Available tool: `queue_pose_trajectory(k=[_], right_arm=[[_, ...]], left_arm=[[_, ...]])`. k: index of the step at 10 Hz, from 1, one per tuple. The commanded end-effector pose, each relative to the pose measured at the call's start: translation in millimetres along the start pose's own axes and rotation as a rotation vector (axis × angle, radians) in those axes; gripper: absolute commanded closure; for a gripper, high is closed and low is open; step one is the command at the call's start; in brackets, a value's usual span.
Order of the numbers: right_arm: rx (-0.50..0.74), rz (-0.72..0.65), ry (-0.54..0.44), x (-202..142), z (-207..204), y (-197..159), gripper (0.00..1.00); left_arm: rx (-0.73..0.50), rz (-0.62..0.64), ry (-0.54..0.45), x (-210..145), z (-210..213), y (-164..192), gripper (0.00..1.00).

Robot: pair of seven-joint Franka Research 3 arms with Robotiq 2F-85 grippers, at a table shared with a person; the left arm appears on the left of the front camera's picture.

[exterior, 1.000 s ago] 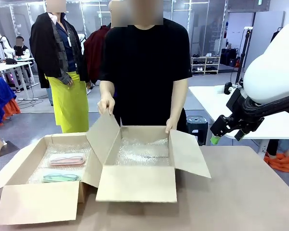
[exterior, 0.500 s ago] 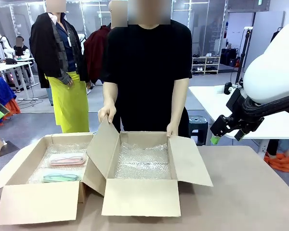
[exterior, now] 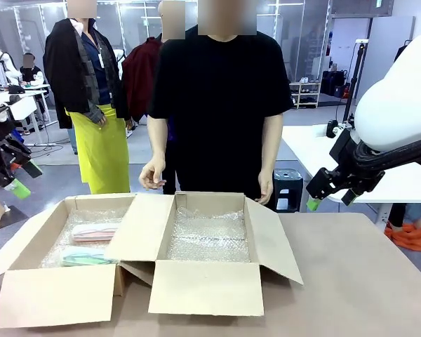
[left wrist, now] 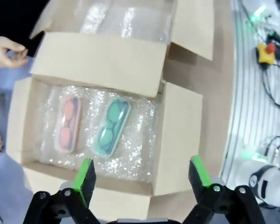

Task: Pack the glasses set securely to prepare it for shipping.
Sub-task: Position the Package Box on the left side of the table.

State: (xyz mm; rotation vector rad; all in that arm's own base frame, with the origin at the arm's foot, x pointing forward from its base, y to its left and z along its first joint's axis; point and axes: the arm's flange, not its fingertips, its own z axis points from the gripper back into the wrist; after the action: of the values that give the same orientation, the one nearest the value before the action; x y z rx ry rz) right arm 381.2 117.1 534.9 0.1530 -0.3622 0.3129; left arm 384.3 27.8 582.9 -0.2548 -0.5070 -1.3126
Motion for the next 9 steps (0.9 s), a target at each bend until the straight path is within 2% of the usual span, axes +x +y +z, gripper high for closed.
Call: queue_pose_trajectory(k=[1, 3, 4, 9], right_arm=[[-0.001, 0.022, -0.006, 0.5, 0.9, -0.7, 0.0], [-0.001, 0.022, -0.006, 0.5, 0.9, -0.7, 0.0], [-0.001, 0.022, -0.006, 0.5, 0.9, -0.7, 0.0], [-0.001, 0.022, -0.006, 0.5, 0.9, -0.7, 0.0]], left_arm=[[0.071, 0.094, -0.026, 1.5, -1.8, -14.2, 0.0], [0.032, 0.121, -0.051, -2.4, -3.8, -15.8, 0.0], [0.037, 0.072, -0.016, 0.5, 1.8, -10.1, 0.0], [0.037, 0.072, -0.016, 0.5, 1.8, -10.1, 0.0]])
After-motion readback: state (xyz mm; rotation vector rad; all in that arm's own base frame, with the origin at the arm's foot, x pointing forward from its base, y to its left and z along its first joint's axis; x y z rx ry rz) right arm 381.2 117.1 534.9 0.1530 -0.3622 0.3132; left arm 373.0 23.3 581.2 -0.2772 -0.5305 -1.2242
